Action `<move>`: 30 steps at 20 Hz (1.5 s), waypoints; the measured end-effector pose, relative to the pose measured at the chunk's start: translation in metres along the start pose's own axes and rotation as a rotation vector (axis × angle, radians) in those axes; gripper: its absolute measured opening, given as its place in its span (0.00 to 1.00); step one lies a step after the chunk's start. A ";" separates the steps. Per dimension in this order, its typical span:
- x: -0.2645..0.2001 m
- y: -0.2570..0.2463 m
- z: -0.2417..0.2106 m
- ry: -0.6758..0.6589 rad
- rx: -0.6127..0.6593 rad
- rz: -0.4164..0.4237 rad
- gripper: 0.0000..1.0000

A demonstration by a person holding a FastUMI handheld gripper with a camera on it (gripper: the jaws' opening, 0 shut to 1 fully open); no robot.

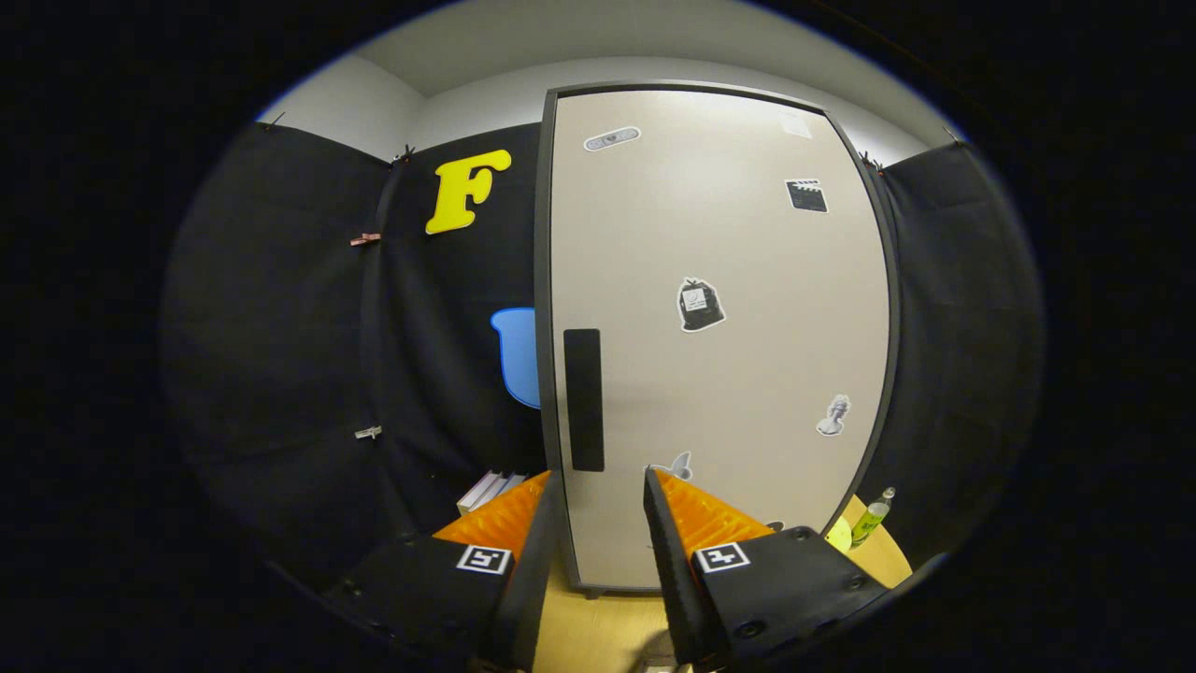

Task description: Open the shoe cabinet door, grab the shoes and put them into the shoe cabinet, then close the shoe cabinet door.

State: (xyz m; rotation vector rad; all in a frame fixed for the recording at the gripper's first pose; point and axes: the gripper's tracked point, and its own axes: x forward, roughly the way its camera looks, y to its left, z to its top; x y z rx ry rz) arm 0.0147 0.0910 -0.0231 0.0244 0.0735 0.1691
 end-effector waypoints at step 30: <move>0.123 0.003 0.004 -0.006 -0.027 -0.088 0.28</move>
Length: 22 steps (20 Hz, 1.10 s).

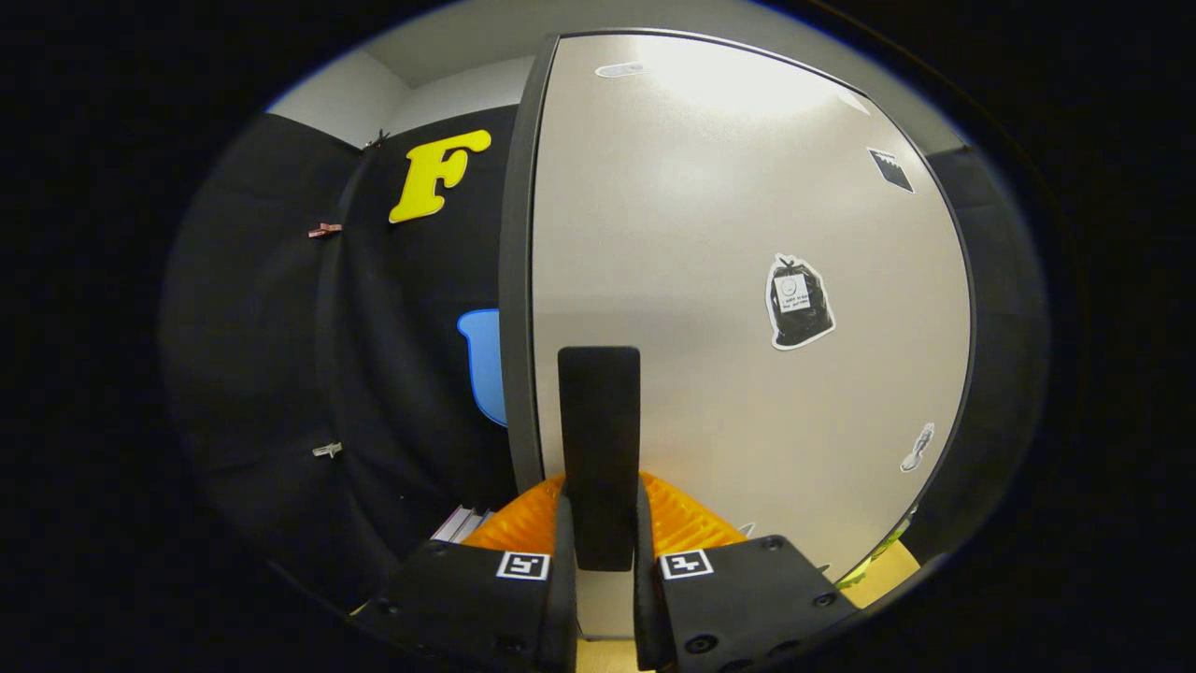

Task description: Open the shoe cabinet door, grab the shoes and put them into the shoe cabinet, then close the shoe cabinet door.

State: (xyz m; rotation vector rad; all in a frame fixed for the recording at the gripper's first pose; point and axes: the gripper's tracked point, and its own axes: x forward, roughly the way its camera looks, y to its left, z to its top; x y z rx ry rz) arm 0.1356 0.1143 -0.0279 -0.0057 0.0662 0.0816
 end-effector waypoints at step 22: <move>-0.144 -0.051 -0.005 0.049 0.001 0.216 0.15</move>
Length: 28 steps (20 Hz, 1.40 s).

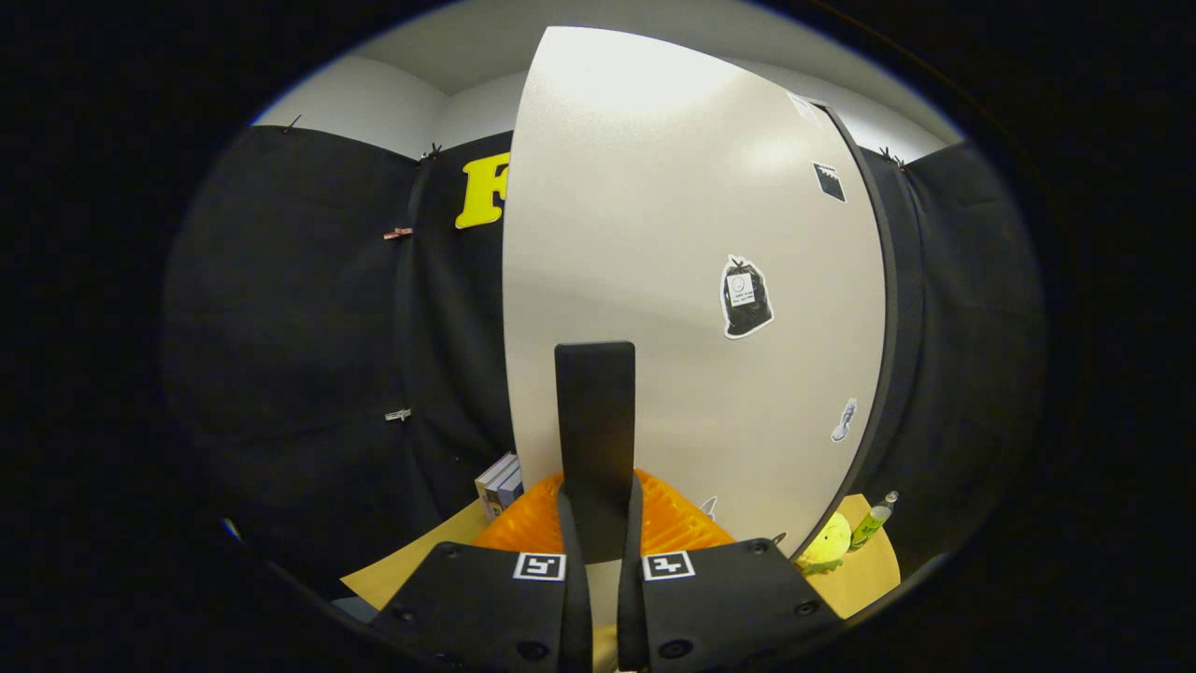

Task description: Open the shoe cabinet door, grab the shoes and put them into the shoe cabinet, then close the shoe cabinet door.

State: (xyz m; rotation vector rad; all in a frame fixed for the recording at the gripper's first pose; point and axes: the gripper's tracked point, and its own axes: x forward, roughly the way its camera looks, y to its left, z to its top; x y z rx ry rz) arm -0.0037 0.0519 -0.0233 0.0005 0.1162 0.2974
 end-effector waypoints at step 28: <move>-0.141 -0.172 -0.005 -0.025 0.026 -0.253 0.13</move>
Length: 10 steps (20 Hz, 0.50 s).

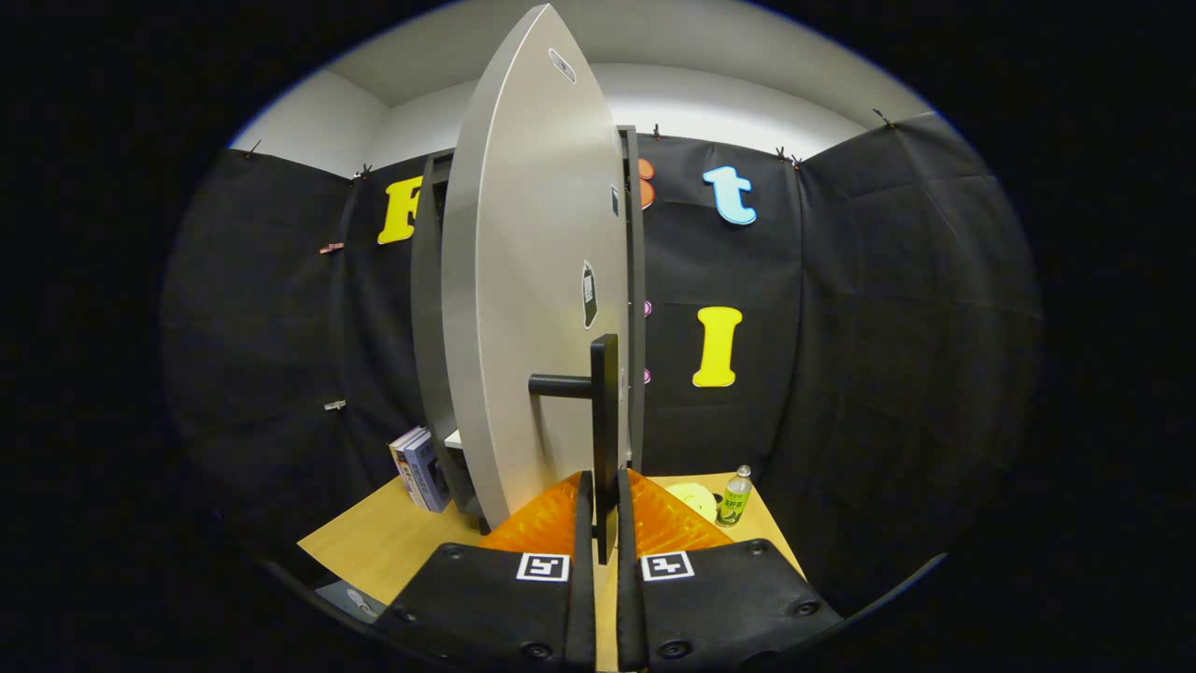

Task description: Open the shoe cabinet door, grab the shoes and put them into the shoe cabinet, then close the shoe cabinet door.

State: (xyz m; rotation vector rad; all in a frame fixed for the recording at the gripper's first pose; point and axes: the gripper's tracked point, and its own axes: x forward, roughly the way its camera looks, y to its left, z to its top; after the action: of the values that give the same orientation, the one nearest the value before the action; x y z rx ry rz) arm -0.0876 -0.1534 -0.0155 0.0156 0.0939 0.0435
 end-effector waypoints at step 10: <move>-0.031 -0.047 -0.006 -0.004 0.001 -0.111 0.08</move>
State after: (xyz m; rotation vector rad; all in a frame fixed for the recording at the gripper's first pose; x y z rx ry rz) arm -0.1172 -0.2014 -0.0190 0.0118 0.0908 -0.0676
